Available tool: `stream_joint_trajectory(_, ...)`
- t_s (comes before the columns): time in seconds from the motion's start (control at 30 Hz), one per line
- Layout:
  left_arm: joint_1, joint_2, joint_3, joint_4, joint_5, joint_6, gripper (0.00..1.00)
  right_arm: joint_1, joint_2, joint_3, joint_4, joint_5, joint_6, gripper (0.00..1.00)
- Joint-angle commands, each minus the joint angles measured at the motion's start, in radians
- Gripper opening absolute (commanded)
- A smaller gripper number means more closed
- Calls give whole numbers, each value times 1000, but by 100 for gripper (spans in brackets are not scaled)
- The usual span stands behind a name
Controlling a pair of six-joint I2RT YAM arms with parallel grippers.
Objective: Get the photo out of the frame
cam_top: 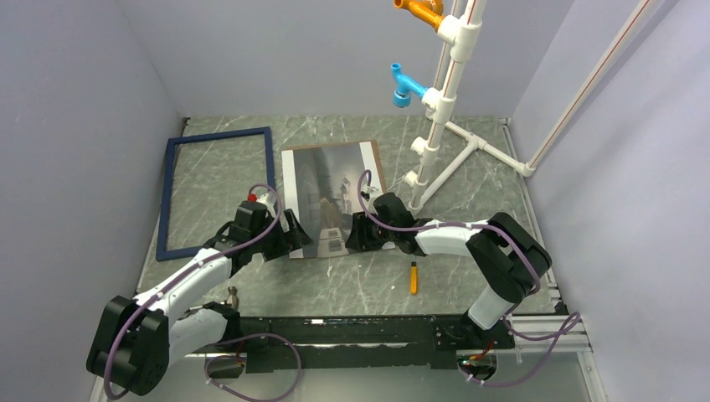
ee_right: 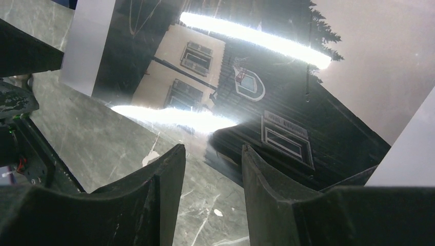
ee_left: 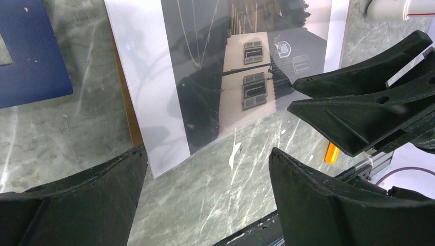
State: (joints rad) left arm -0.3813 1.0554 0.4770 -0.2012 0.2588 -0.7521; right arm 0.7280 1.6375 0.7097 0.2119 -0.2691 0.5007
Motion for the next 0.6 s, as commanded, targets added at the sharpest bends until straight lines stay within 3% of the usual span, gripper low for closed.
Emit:
stream_joint_trajectory(0.0,-5,-9,36,-4,21,-29,87,0,21,5,-10,3,-20,48)
stream_joint_trajectory(0.13,-5,-24,37,-34,-14,-31,72,5,22,11,-12,1,-40,55)
stream_joint_trajectory(0.33,-5,-39,38,-55,-40,-35,60,43,29,56,-67,51,-110,65)
stream_joint_trajectory(0.4,-5,-41,40,-58,-41,-39,62,59,30,72,-90,72,-129,67)
stream_joint_trajectory(0.57,-5,-59,49,-69,-35,-47,77,62,38,74,-79,66,-117,67)
